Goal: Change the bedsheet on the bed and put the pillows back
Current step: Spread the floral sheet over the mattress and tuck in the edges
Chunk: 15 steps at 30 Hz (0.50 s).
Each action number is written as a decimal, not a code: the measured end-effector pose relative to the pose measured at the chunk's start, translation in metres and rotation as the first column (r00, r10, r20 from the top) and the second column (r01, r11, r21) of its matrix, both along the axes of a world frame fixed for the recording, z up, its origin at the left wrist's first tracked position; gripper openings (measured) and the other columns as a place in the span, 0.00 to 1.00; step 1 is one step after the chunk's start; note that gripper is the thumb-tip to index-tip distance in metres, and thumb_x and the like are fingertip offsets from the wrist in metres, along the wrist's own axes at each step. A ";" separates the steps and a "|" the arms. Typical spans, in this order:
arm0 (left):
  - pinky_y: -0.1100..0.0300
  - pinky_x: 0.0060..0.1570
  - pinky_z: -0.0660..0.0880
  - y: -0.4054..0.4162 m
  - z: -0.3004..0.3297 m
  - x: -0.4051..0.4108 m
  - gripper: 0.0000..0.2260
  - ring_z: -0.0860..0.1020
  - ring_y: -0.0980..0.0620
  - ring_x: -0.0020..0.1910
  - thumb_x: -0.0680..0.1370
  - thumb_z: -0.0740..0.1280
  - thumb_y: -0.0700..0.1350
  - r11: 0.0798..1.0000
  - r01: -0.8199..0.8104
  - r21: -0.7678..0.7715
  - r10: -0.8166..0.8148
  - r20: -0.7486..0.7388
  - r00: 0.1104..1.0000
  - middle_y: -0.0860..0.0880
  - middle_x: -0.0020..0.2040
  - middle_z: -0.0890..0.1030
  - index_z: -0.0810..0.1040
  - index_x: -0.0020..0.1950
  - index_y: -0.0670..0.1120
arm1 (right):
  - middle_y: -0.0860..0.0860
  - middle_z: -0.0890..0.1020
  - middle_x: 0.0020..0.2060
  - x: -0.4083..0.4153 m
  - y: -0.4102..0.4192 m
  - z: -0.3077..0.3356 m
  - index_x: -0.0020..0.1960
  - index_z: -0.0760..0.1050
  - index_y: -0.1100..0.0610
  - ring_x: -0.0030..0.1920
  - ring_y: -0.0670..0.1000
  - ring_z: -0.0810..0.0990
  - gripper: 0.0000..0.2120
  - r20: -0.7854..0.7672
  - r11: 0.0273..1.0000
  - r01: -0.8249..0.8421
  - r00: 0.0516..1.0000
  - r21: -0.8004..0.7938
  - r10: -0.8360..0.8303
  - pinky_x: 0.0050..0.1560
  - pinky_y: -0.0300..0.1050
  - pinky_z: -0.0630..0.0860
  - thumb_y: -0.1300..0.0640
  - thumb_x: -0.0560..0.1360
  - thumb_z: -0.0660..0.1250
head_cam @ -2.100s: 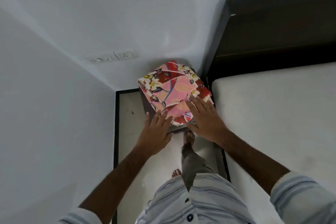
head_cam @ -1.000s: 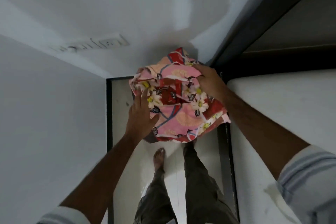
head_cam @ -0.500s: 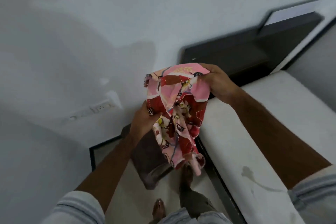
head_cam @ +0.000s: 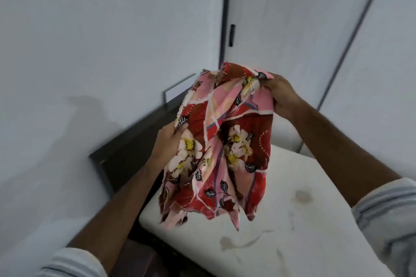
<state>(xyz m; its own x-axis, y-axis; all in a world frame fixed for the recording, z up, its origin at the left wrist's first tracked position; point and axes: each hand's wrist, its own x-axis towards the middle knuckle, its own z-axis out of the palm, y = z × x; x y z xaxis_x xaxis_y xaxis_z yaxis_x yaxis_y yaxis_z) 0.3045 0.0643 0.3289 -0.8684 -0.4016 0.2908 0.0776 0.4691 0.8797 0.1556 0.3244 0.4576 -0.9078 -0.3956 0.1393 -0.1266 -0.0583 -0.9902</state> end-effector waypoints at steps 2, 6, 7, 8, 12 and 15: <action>0.64 0.31 0.69 0.039 0.027 -0.046 0.12 0.73 0.62 0.26 0.84 0.63 0.52 0.998 0.058 -0.027 -0.058 -0.032 0.998 0.58 0.26 0.77 0.78 0.43 0.51 | 0.52 0.87 0.40 -0.030 0.057 0.014 0.49 0.80 0.59 0.39 0.50 0.85 0.12 -0.021 0.996 0.086 0.996 -0.010 -0.086 0.40 0.44 0.82 0.67 0.81 0.59; 0.68 0.36 0.72 0.116 0.068 -0.137 0.13 0.76 0.63 0.31 0.85 0.60 0.53 0.989 0.107 -0.103 -0.118 -0.117 0.986 0.57 0.34 0.80 0.81 0.50 0.48 | 0.52 0.87 0.40 -0.088 0.169 0.020 0.47 0.80 0.59 0.40 0.50 0.85 0.10 -0.079 0.980 0.197 0.978 0.033 -0.194 0.43 0.44 0.82 0.63 0.82 0.61; 0.70 0.37 0.72 0.136 0.078 -0.160 0.14 0.77 0.63 0.32 0.85 0.61 0.53 0.986 0.113 -0.123 -0.130 -0.137 0.982 0.54 0.36 0.81 0.81 0.51 0.47 | 0.53 0.87 0.42 -0.103 0.199 0.017 0.48 0.80 0.60 0.42 0.51 0.85 0.09 -0.113 0.971 0.226 0.970 0.082 -0.216 0.46 0.45 0.82 0.62 0.82 0.61; 0.73 0.36 0.71 0.153 0.087 -0.178 0.12 0.77 0.65 0.30 0.85 0.61 0.52 0.980 0.123 -0.154 -0.146 -0.147 0.978 0.53 0.35 0.80 0.80 0.51 0.47 | 0.55 0.86 0.45 -0.117 0.224 0.014 0.49 0.80 0.61 0.44 0.53 0.85 0.09 -0.145 0.958 0.250 0.962 0.139 -0.230 0.49 0.47 0.82 0.61 0.82 0.62; 0.64 0.38 0.72 0.223 0.109 -0.247 0.10 0.80 0.54 0.34 0.85 0.62 0.50 0.936 0.205 -0.286 -0.247 -0.120 0.962 0.49 0.39 0.83 0.82 0.55 0.50 | 0.61 0.83 0.48 -0.165 0.326 0.004 0.51 0.79 0.62 0.47 0.58 0.81 0.06 -0.191 0.905 0.314 0.945 0.289 -0.267 0.54 0.54 0.76 0.61 0.81 0.65; 0.59 0.38 0.71 0.256 0.112 -0.281 0.10 0.80 0.47 0.37 0.85 0.63 0.51 0.920 0.259 -0.295 -0.301 -0.107 0.948 0.39 0.42 0.85 0.82 0.51 0.50 | 0.55 0.83 0.43 -0.179 0.362 0.004 0.50 0.79 0.59 0.42 0.52 0.81 0.07 -0.248 0.865 0.367 0.923 0.342 -0.294 0.49 0.46 0.76 0.59 0.82 0.63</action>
